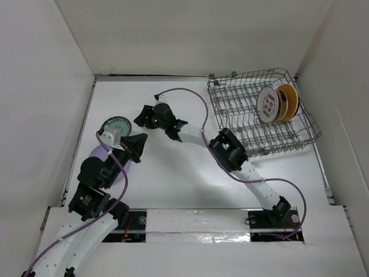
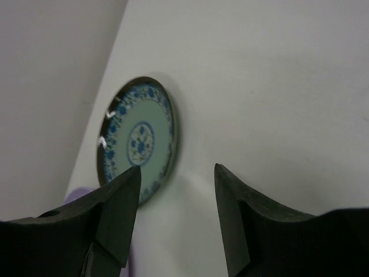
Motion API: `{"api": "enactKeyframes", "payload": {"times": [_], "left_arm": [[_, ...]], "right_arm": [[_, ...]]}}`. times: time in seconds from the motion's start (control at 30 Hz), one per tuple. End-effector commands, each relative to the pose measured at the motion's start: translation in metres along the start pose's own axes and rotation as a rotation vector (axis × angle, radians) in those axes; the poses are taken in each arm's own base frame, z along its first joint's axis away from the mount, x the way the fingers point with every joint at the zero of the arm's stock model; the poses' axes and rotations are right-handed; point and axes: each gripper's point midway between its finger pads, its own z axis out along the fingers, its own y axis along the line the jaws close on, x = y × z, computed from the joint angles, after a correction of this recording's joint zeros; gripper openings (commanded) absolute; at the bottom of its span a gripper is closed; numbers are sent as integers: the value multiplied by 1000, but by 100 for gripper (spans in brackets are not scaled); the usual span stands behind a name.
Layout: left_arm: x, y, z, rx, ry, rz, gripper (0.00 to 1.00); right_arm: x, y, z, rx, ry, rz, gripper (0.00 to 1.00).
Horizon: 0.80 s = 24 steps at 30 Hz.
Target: Load the plates into the dish rack
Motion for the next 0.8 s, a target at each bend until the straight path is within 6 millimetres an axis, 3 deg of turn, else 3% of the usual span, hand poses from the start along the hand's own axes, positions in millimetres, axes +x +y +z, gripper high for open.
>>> {"api": "enactKeyframes", "payload": {"times": [0.0,0.07,0.1,0.2,0.37,0.47,0.53,0.7,0.77], "left_arm": [[-5,-2,5,15,-19,8,3],[-2,0,7,9,-7,8,4],[-2,-2,7,17,-4,9,4],[-3,-1,9,19,-8,10,5],[-1,-3,10,29,6,13,7],[-3,-1,9,16,-5,15,7],[-4,-1,8,17,-8,15,7],[-7,-2,6,19,-24,14,8],[-7,-3,5,28,-20,14,8]], "right_arm": [[-8,17,17,-95,55,187,60],[-10,26,24,-133,52,228,61],[3,21,29,-147,76,268,61],[15,17,34,-165,104,317,62],[26,16,39,-183,137,359,62],[44,23,39,-192,168,364,61],[46,34,38,-216,181,366,61],[61,33,40,-214,204,388,57],[64,43,39,-238,213,403,54]]}}
